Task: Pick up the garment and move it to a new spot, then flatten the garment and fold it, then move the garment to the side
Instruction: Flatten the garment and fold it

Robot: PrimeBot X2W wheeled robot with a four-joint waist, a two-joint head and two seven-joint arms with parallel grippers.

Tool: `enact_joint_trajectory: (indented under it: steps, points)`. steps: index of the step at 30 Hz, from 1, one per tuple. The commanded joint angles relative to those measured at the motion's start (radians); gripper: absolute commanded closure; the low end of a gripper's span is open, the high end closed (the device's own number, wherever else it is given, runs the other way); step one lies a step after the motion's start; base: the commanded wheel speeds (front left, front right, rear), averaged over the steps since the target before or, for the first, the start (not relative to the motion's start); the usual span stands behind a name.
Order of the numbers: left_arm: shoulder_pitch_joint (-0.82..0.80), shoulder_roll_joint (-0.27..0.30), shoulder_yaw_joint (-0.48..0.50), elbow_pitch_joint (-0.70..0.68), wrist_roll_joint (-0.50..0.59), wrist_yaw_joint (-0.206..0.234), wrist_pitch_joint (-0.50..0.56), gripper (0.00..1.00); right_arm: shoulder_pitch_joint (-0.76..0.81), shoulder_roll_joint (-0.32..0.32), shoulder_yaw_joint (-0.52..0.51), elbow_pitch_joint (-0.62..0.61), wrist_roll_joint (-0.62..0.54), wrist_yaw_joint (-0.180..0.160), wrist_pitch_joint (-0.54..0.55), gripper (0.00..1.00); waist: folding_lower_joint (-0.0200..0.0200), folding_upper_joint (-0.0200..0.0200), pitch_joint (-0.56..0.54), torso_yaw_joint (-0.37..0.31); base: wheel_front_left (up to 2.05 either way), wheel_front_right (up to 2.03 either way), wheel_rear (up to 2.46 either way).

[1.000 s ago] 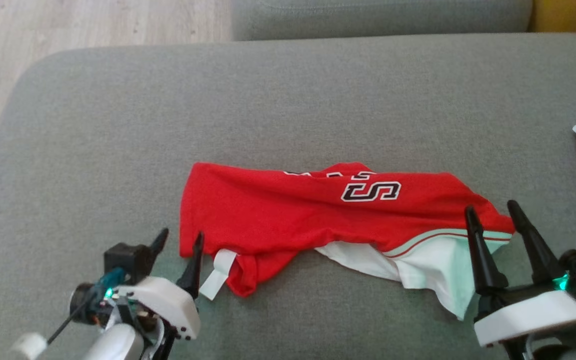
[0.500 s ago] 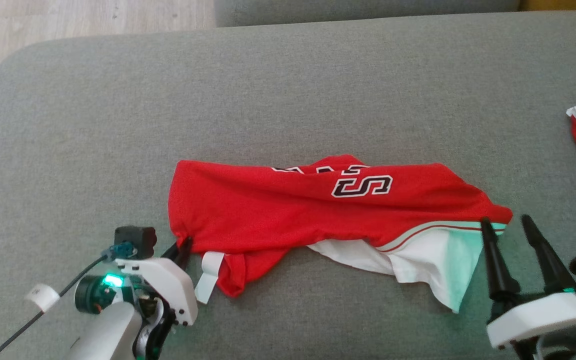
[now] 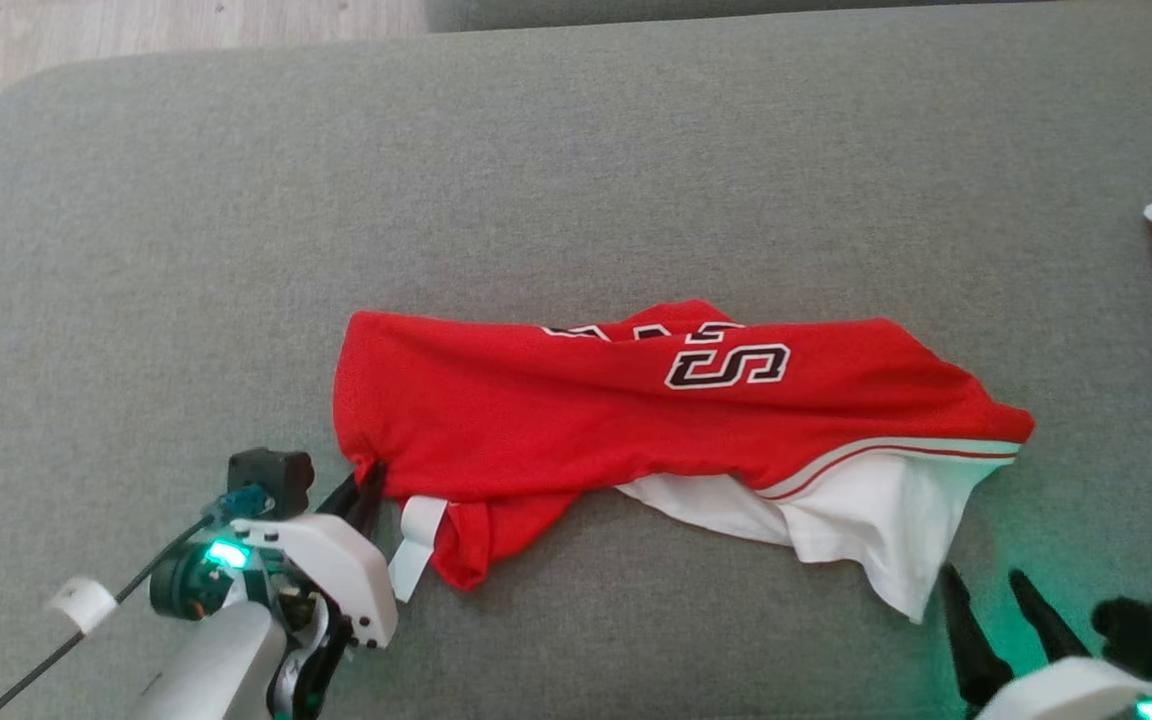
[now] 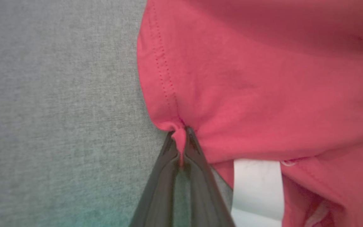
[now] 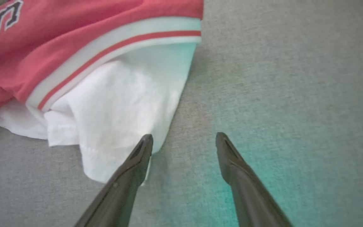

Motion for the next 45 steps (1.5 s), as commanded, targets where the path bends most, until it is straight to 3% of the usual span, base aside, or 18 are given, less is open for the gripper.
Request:
enact_joint_trajectory:
  steps: [1,11,12,13,14,23,34,39,45]
  points:
    - [-0.009,0.014,0.019,-0.001,0.007,0.005,0.006,1.00,-0.040,-0.010,0.027,-0.026,0.006,-0.001,-0.014,0.00,0.0000,-0.0001,0.003,0.004,0.00,0.00,0.00]
    - [-0.011,0.015,0.028,-0.012,-0.003,0.011,-0.024,1.00,-0.079,-0.010,0.097,0.066,0.014,-0.001,0.060,0.00,0.0000,-0.0001,0.014,0.017,0.00,0.00,0.00]
    - [-0.010,0.013,0.032,-0.014,-0.006,0.011,-0.033,1.00,-0.081,-0.010,0.104,0.081,0.020,-0.001,0.080,0.09,0.0000,-0.0001,0.013,0.018,0.00,0.00,0.00]
    - [-0.009,0.012,0.036,-0.016,-0.008,0.011,-0.045,1.00,-0.084,-0.010,0.110,0.091,0.023,-0.001,0.096,0.66,0.0000,-0.0001,0.013,0.019,0.00,0.00,0.00]
    - [-0.007,0.012,0.038,-0.018,-0.008,0.013,-0.055,1.00,-0.086,-0.010,0.114,0.097,0.028,-0.001,0.109,1.00,0.0000,-0.0001,0.012,0.020,0.00,0.00,0.00]
    - [0.020,0.037,0.083,-0.127,-0.002,0.044,-0.165,1.00,-0.101,-0.010,0.073,-0.014,0.021,-0.001,0.102,1.00,0.0000,-0.0001,-0.010,0.018,0.00,0.00,0.00]
    - [0.044,0.156,0.136,-0.587,0.077,0.133,-0.187,1.00,-0.164,-0.020,-0.085,-0.406,-0.098,-0.001,0.073,1.00,0.0000,-0.0001,-0.083,0.028,0.00,0.00,0.00]
    - [-0.009,0.214,0.176,-0.777,0.126,0.151,-0.182,1.00,-0.255,-0.091,-0.112,-0.579,-0.139,-0.001,0.086,1.00,0.0000,-0.0001,-0.124,0.029,0.00,0.00,0.00]
    - [-0.153,0.284,0.253,-0.967,0.198,0.167,-0.163,1.00,-0.437,-0.232,-0.164,-0.753,-0.167,-0.001,0.133,1.00,0.0000,-0.0001,-0.166,0.037,0.00,0.00,0.00]
